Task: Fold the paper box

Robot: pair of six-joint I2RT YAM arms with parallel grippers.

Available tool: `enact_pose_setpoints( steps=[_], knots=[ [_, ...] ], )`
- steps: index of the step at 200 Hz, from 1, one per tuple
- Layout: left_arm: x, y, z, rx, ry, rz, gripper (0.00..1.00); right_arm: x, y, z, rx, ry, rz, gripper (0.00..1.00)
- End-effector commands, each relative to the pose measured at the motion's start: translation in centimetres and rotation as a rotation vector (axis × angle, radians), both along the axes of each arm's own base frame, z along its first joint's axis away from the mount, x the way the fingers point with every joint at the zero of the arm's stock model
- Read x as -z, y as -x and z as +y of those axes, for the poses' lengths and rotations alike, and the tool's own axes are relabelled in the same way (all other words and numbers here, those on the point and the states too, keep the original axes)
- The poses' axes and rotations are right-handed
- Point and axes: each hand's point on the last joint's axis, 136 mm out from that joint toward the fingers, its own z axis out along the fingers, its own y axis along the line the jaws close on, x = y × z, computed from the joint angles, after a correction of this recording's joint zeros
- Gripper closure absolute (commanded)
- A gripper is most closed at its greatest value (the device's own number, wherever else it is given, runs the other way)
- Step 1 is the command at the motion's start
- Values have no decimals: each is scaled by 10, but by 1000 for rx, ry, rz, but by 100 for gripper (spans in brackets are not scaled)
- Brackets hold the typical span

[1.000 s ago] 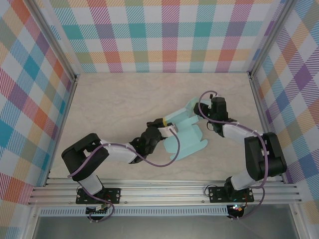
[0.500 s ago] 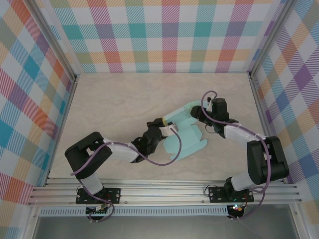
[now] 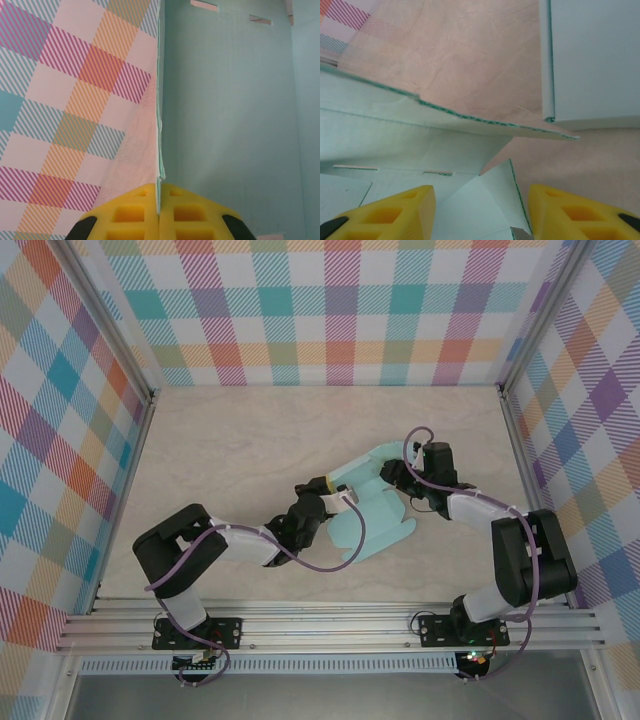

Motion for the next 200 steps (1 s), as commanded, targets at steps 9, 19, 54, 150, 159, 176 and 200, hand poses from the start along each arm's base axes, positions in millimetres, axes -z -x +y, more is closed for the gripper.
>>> enact_pose_setpoints(
  steps=[9, 19, 54, 150, 159, 176, 200],
  knots=[
    [-9, -2, -9, 6, 18, -21, 100, -10, -1, 15, -44, -55, -28, 51],
    [-8, -2, -10, 5, 15, -20, 100, -13, -1, 19, -54, -61, -33, 51],
    [-7, -4, -12, 5, 17, -19, 100, -15, 0, 40, -101, -81, -39, 61],
    [9, -11, -9, -16, -155, -63, 100, -9, 8, 41, -70, 94, -37, 64],
    [11, -12, -9, -22, -175, -73, 100, -18, 10, 33, -57, 118, -59, 63],
    [12, -10, -9, -23, -193, -96, 100, -32, 18, 11, -21, 153, -87, 60],
    [15, -9, -14, -16, -212, -107, 100, -49, 27, -24, 53, 154, -115, 59]
  ],
)
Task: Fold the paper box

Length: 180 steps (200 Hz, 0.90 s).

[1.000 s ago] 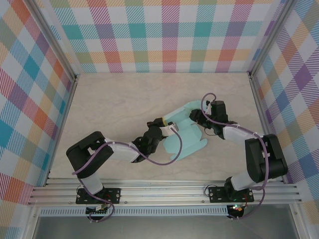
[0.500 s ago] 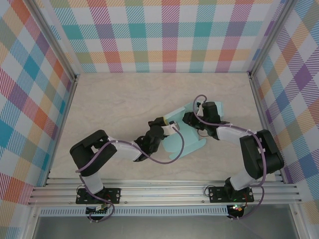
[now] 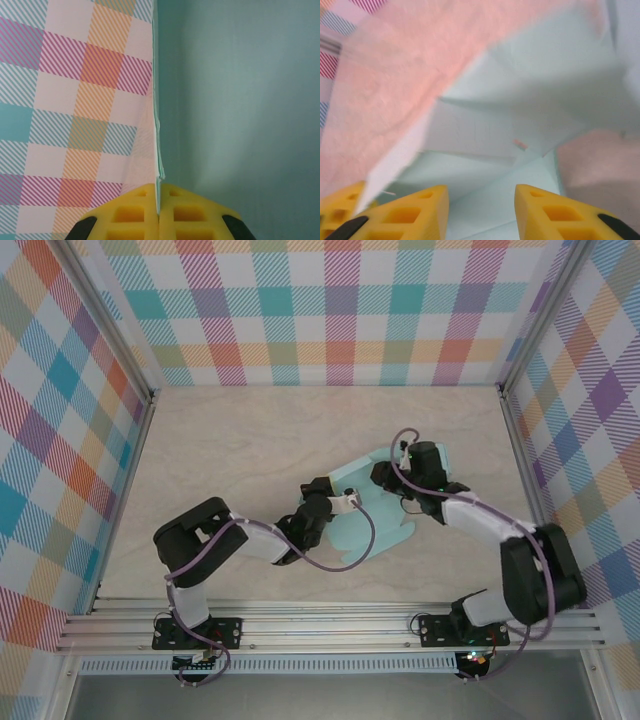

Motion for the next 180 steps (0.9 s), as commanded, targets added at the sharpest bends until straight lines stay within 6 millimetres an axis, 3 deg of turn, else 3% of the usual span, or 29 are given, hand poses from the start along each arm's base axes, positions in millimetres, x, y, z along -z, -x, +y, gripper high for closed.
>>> enact_pose_setpoints(
  steps=[1, 38, 71, 133, 180],
  knots=[
    [-5, 4, -11, 18, -21, -47, 100, -8, 11, -38, 73, 58, -20, 59],
    [-12, 11, -22, 40, -47, -114, 100, -35, 11, -86, 196, 38, -67, 58],
    [-18, 21, -30, 68, -48, -140, 100, -28, -15, -109, 221, 88, -5, 59],
    [-17, 26, -38, 75, -116, -207, 100, 3, -71, -102, 104, 180, 61, 69],
    [-5, 21, -45, 79, -178, -238, 100, 24, -76, -79, -53, 135, 84, 69]
  ],
)
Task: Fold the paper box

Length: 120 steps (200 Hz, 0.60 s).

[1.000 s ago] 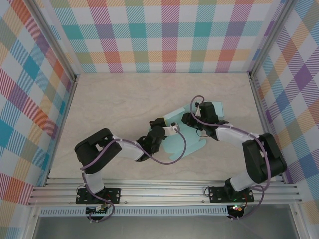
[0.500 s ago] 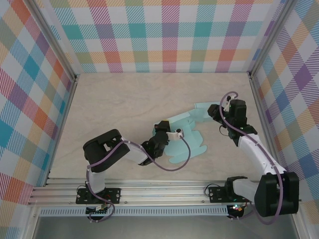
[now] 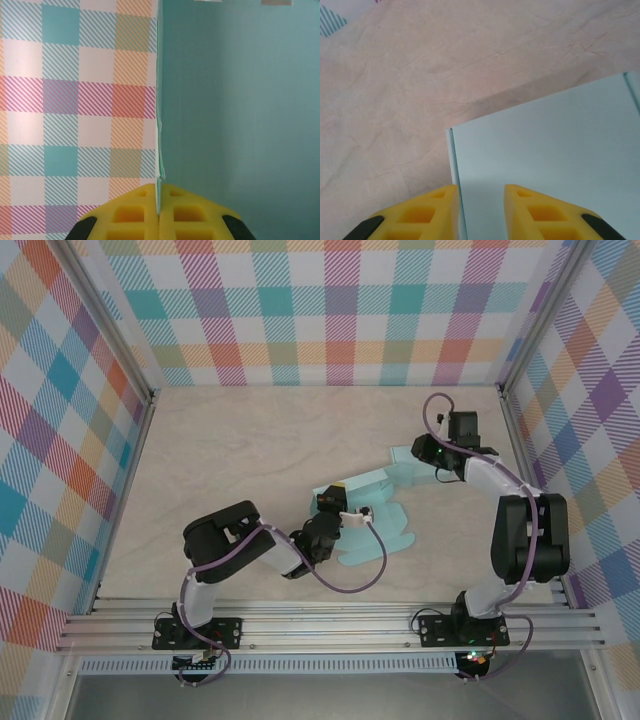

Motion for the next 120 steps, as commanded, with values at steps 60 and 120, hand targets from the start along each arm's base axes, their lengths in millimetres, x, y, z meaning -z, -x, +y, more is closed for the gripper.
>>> enact_pose_setpoints(
  steps=[60, 120],
  knots=[
    [-5, -2, -10, 2, -16, -55, 100, 8, 32, 36, -213, -120, 3, 68],
    [-4, -3, -7, -13, -23, -55, 100, 7, 55, 42, -169, -223, 29, 68]
  ],
)
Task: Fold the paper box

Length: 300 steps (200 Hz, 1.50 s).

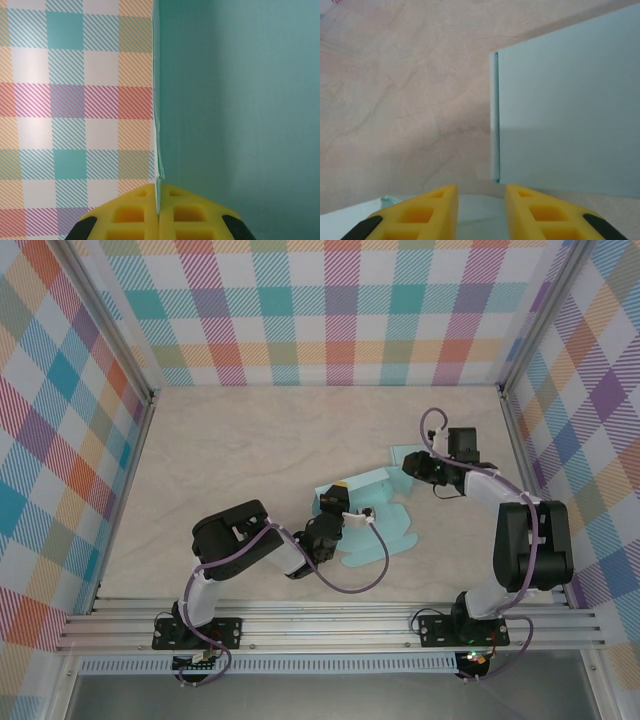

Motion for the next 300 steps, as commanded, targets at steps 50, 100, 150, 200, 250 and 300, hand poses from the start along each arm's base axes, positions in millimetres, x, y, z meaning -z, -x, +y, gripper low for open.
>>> enact_pose_setpoints(
  steps=[50, 100, 150, 200, 250, 300],
  knots=[
    [-5, 1, -4, -7, 5, -21, 100, 0, 16, 21, -7, -174, 23, 69],
    [0, 4, -9, 4, -6, -17, 100, -11, 10, 41, -43, -266, -15, 69],
    [-2, 5, -10, 8, 2, -20, 100, 5, 11, 30, 165, -274, 8, 69],
    [-6, 4, -5, -3, 7, -22, 100, 0, 44, -24, 380, -44, -20, 50],
    [-14, 4, -3, -9, 21, -32, 100, -23, 78, -51, 431, 78, -74, 37],
    [-42, 10, 0, 13, 89, -57, 100, -21, 78, -96, 563, 131, -22, 41]
  ],
)
